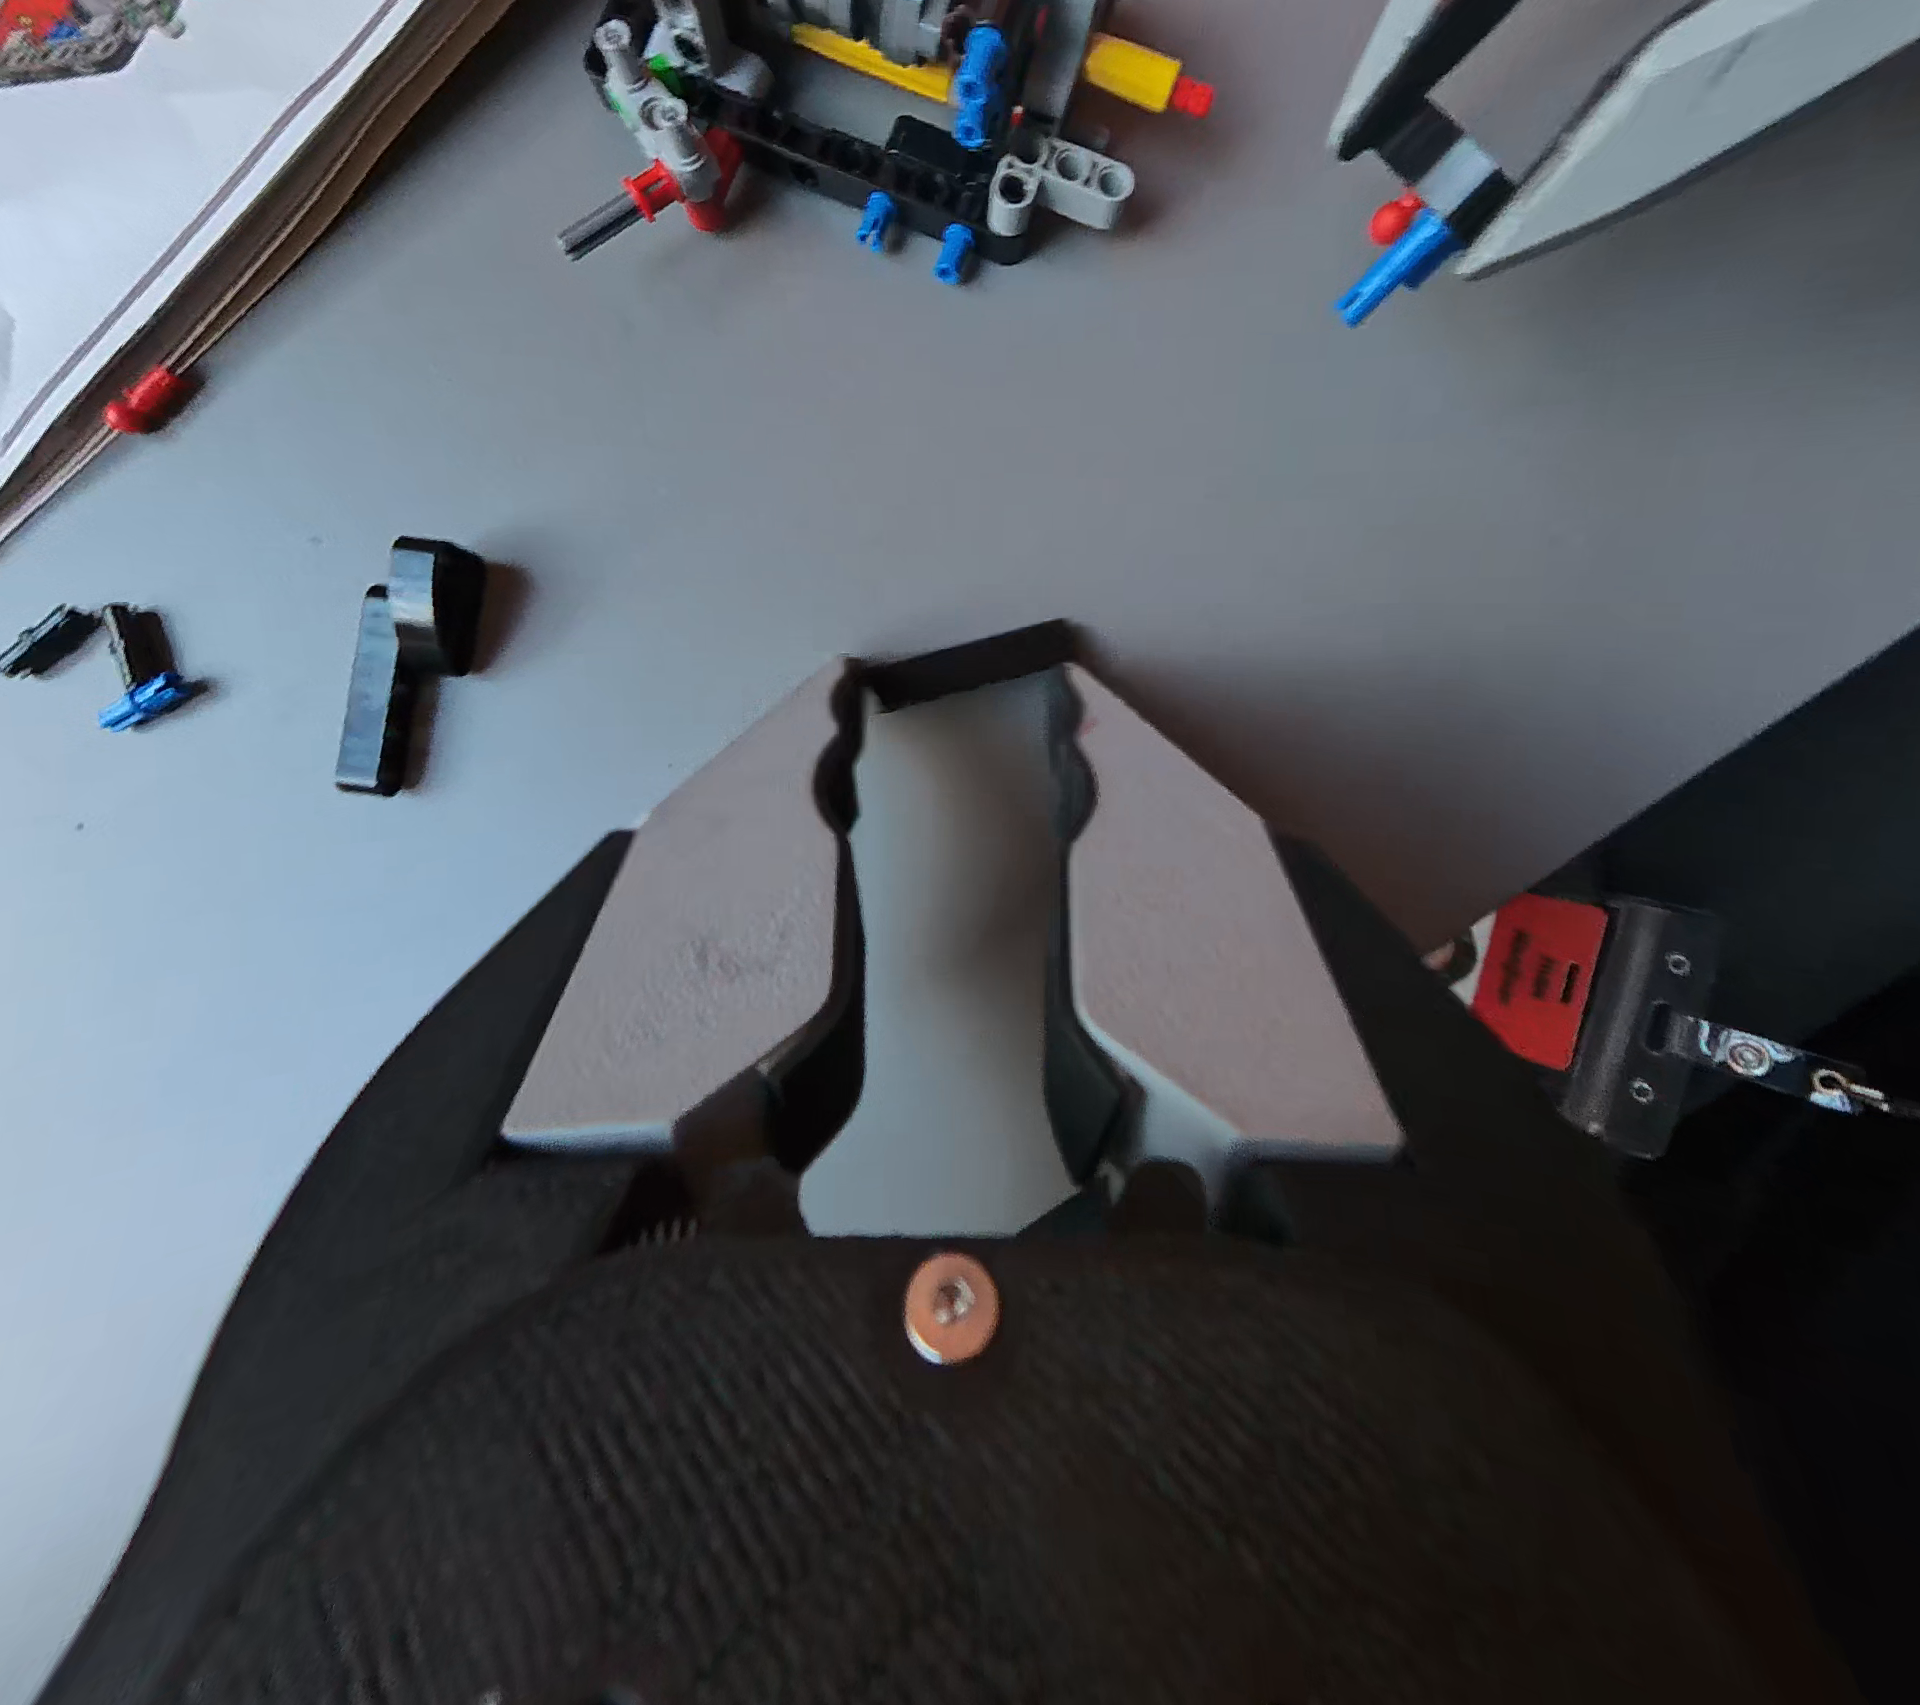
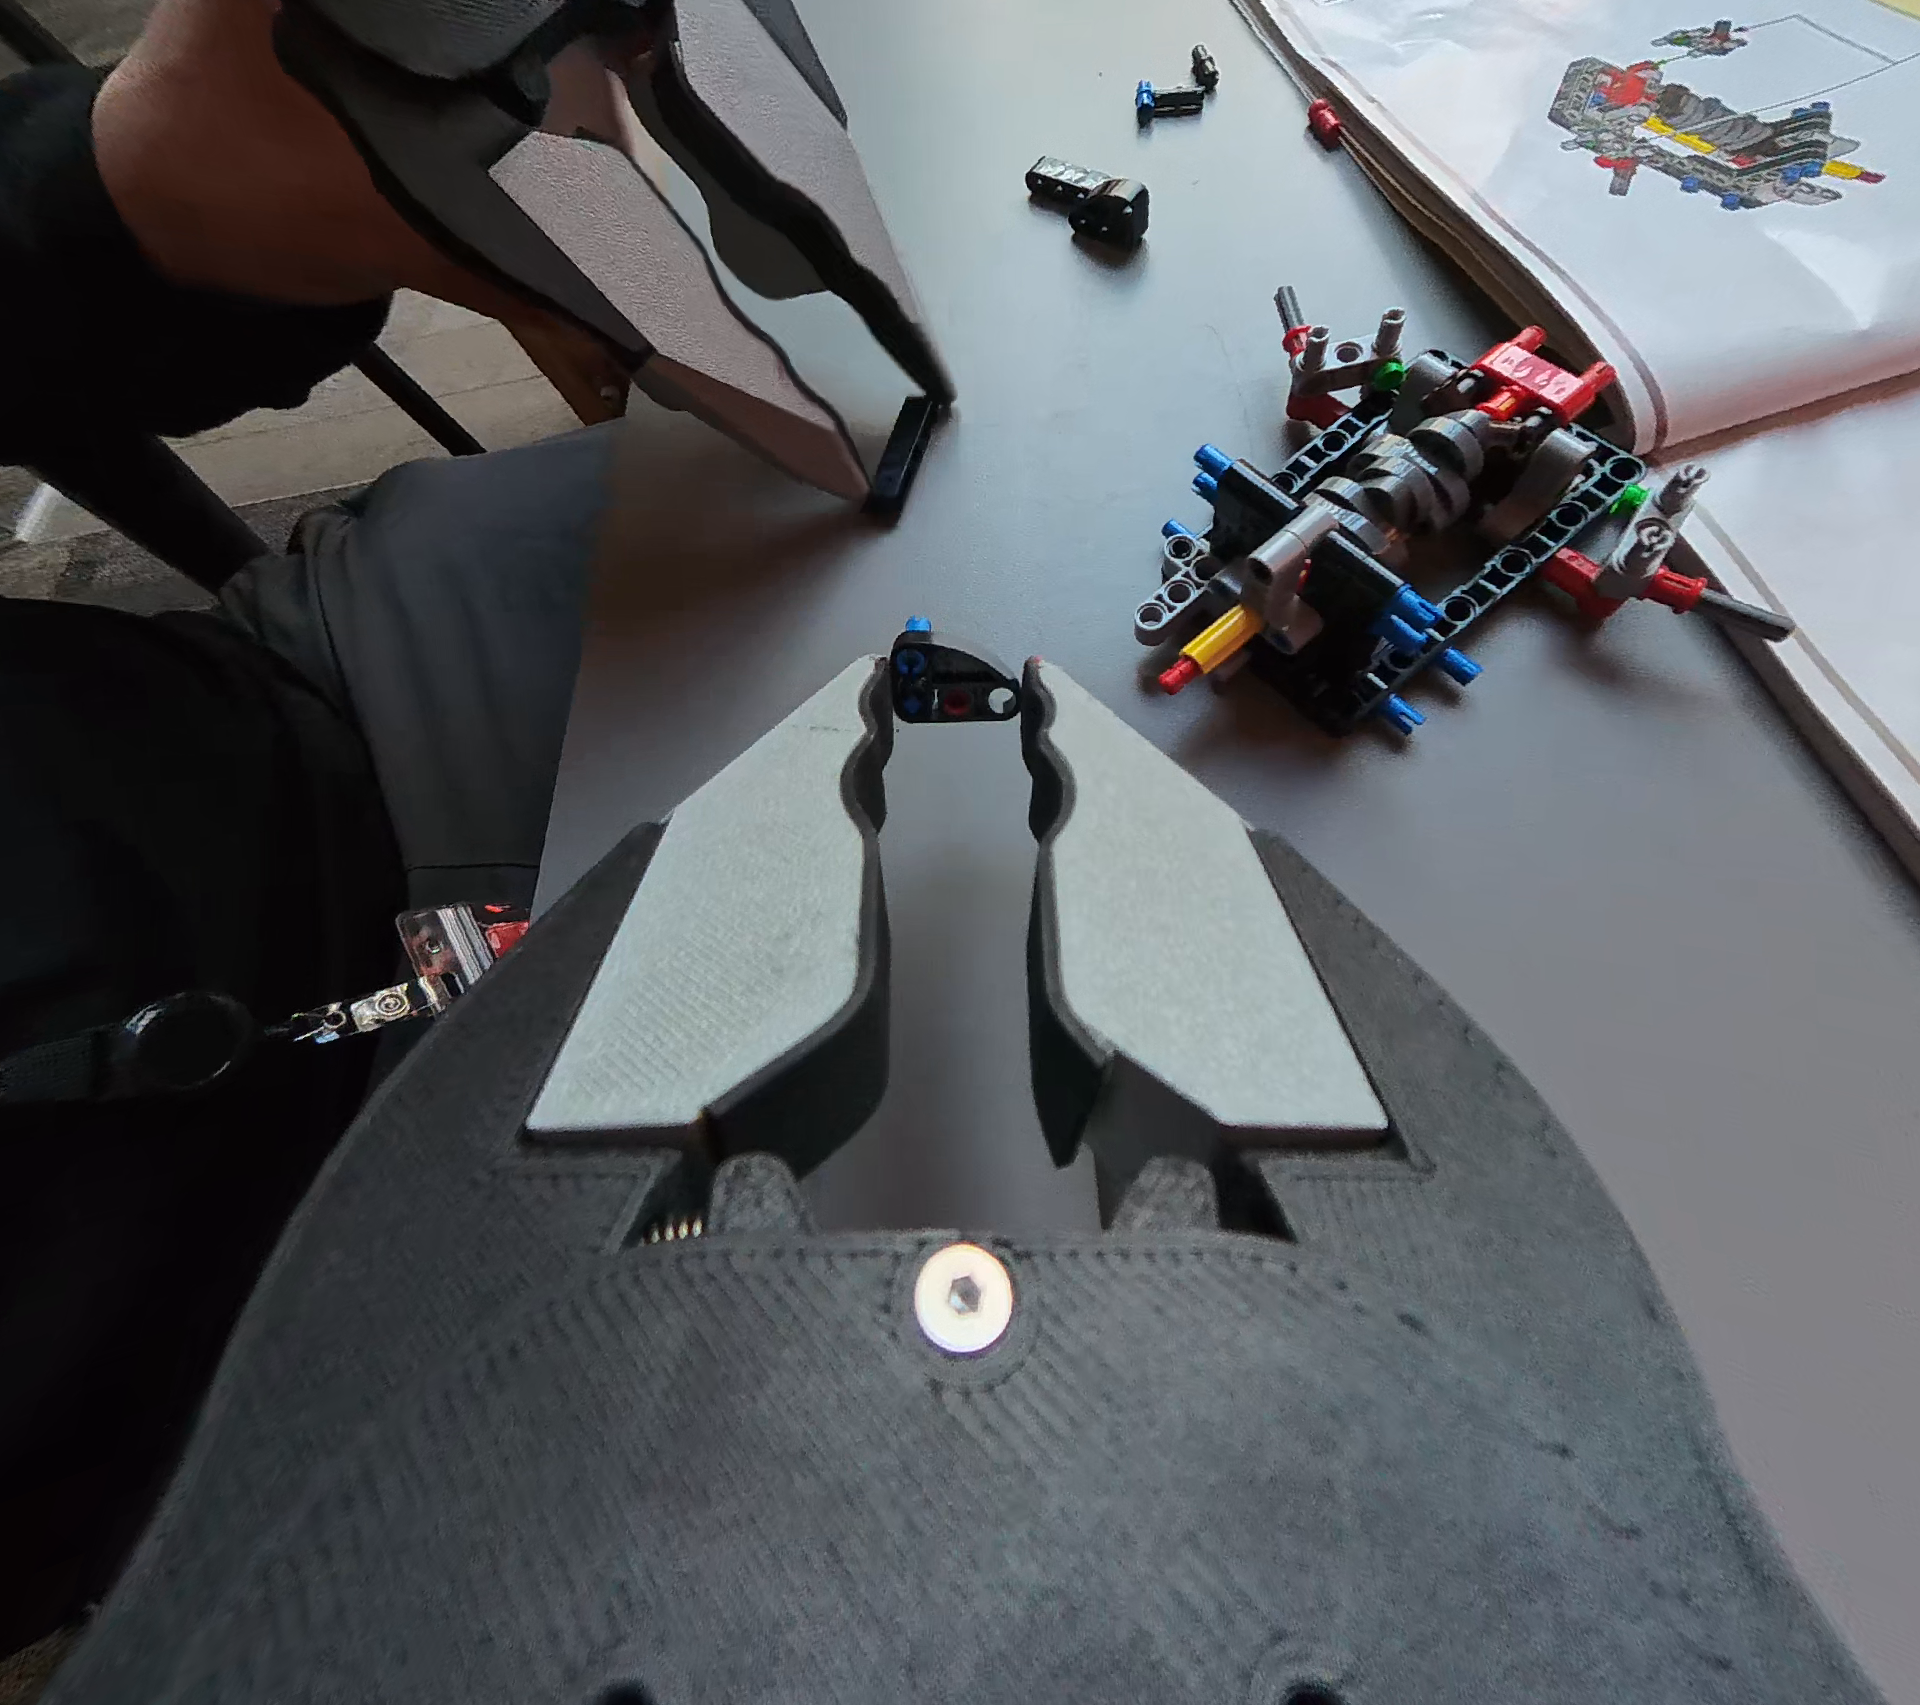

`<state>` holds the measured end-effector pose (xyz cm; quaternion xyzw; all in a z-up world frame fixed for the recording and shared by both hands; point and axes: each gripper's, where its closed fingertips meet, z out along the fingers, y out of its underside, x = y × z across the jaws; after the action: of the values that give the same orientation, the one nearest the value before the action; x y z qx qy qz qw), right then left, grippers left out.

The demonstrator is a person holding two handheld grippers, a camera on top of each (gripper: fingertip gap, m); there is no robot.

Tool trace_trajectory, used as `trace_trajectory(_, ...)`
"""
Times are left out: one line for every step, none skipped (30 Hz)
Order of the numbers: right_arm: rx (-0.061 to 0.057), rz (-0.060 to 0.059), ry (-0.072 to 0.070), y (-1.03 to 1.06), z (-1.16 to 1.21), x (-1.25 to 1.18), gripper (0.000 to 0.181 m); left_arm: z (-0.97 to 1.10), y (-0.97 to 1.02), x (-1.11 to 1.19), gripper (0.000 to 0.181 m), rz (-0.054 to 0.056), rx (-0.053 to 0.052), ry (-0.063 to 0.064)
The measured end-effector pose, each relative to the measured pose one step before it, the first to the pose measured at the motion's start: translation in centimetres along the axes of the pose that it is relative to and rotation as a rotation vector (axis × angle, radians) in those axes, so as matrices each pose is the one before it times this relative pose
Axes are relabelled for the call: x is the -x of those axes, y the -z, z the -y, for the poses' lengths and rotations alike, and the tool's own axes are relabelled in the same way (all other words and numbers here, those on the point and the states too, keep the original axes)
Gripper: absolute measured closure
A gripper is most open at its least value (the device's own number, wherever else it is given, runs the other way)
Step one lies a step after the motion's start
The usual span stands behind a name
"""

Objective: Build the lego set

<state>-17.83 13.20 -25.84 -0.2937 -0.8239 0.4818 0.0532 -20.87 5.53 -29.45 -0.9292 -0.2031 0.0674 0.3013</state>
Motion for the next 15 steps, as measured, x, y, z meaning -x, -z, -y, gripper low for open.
trace_trajectory(0.0014,0.0019,-0.0014,-0.026,-0.035,-0.004,0.159,0.037,-0.028,-0.23,0.162,-0.0119,0.0006,-0.0212)
trace_trajectory(0.002,-0.0001,-0.0007,-0.04,-0.057,-0.036,0.159,0.023,-0.045,-0.139,0.174,-0.0096,0.0055,-0.021)
trace_trajectory(0.0035,-0.0007,-0.0007,-0.038,-0.081,-0.054,0.159,0.016,-0.058,0.05,0.181,0.0024,0.0042,-0.0164)
trace_trajectory(0.0042,0.0,-0.0014,-0.043,-0.095,-0.049,0.159,0.057,-0.031,0.097,0.181,0.0064,-0.0014,-0.0172)
trace_trajectory(0.0033,0.0006,-0.0017,-0.038,-0.084,-0.058,0.159,0.073,-0.047,-0.102,0.181,-0.0044,-0.007,-0.0192)
trace_trajectory(0.0016,0.0008,-0.0028,-0.018,-0.063,-0.076,0.159,0.032,-0.007,-0.23,0.181,-0.0119,-0.0067,-0.0114)
trace_trajectory(0.0008,0.0028,-0.0045,-0.041,-0.059,-0.056,0.159,0.034,-0.014,-0.373,0.181,-0.0199,-0.0044,-0.0077)
trace_trajectory(0.0022,0.0059,-0.0054,-0.055,-0.073,-0.007,0.159,0.068,-0.012,-0.481,0.181,-0.0228,-0.0083,-0.01)
trace_trajectory(0.0034,0.0056,-0.0037,-0.068,-0.071,0.008,0.159,0.126,0.04,-0.503,0.181,-0.0209,-0.0109,-0.0124)
trace_trajectory(0.0028,0.0009,-0.0006,-0.062,-0.057,-0.032,0.159,0.151,0.138,-0.224,0.181,-0.0051,-0.0097,-0.0151)
trace_trajectory(0.0036,-0.0011,0.0014,-0.05,-0.058,-0.034,0.159,0.249,0.211,-0.093,0.181,-0.0051,-0.0081,-0.0296)
trace_trajectory(0.0033,0.0007,0.0019,-0.046,-0.063,0.004,0.159,0.329,0.288,0.14,0.174,-0.0013,-0.0039,-0.0434)
trace_trajectory(0.0008,0.0032,0.0007,-0.03,-0.023,0.035,0.159,0.275,0.332,0.664,0.164,0.0177,0.0054,-0.0464)
trace_trajectory(0.0,0.0036,-0.0005,-0.031,-0.011,0.036,0.159,0.18,0.256,0.622,0.156,0.0038,0.0137,-0.0454)
trace_trajectory(0.0024,0.0018,-0.001,-0.052,-0.053,0.002,0.159,0.054,0.139,0.1,0.154,-0.0367,0.0173,-0.0508)
